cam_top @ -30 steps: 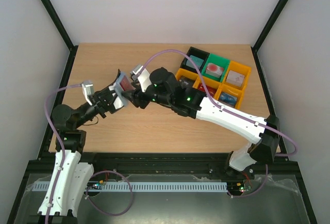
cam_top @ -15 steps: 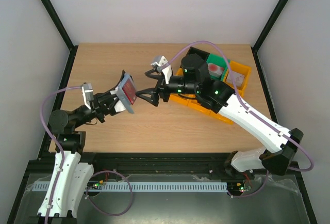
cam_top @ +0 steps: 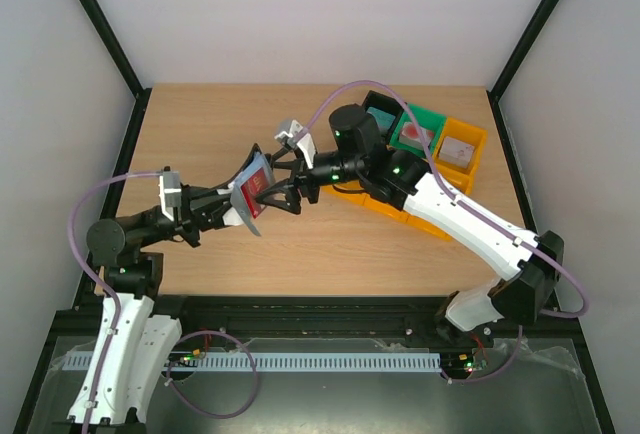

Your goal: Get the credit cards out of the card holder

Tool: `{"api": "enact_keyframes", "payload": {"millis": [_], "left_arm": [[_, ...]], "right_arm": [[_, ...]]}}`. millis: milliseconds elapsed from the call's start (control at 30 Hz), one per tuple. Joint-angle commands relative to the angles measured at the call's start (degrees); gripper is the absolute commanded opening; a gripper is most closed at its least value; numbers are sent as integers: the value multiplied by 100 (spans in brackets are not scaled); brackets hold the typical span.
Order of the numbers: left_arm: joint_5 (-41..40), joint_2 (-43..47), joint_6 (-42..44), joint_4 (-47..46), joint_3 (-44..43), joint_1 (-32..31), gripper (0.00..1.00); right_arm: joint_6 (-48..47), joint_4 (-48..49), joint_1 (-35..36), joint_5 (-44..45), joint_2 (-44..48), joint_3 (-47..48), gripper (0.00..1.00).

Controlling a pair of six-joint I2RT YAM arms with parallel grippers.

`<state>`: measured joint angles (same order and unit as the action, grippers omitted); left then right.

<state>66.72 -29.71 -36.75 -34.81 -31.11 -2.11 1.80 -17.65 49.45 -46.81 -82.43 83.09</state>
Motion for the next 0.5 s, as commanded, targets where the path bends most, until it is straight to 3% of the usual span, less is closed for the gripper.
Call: {"api": "enact_keyframes", "payload": {"millis": [0,100,200,433,467], "left_arm": [[367,11,437,-103,-242,-91,2],[439,2,570,5,-298,-120,2],[443,-29,696,172,-365,-136,2],[112,-36,611,273,-338,-141,2],[72,-35,589,280,-320,-141,2]], "right_arm": [[178,228,-22,-669,-75,247,99],[310,429,-15,-935,-72,187,100],[493,578,-14,-1257,-119,212,91],[696,380,-14,-1376,-183,334,34],[695,321,-14,-1319,-192,345,22]]}}
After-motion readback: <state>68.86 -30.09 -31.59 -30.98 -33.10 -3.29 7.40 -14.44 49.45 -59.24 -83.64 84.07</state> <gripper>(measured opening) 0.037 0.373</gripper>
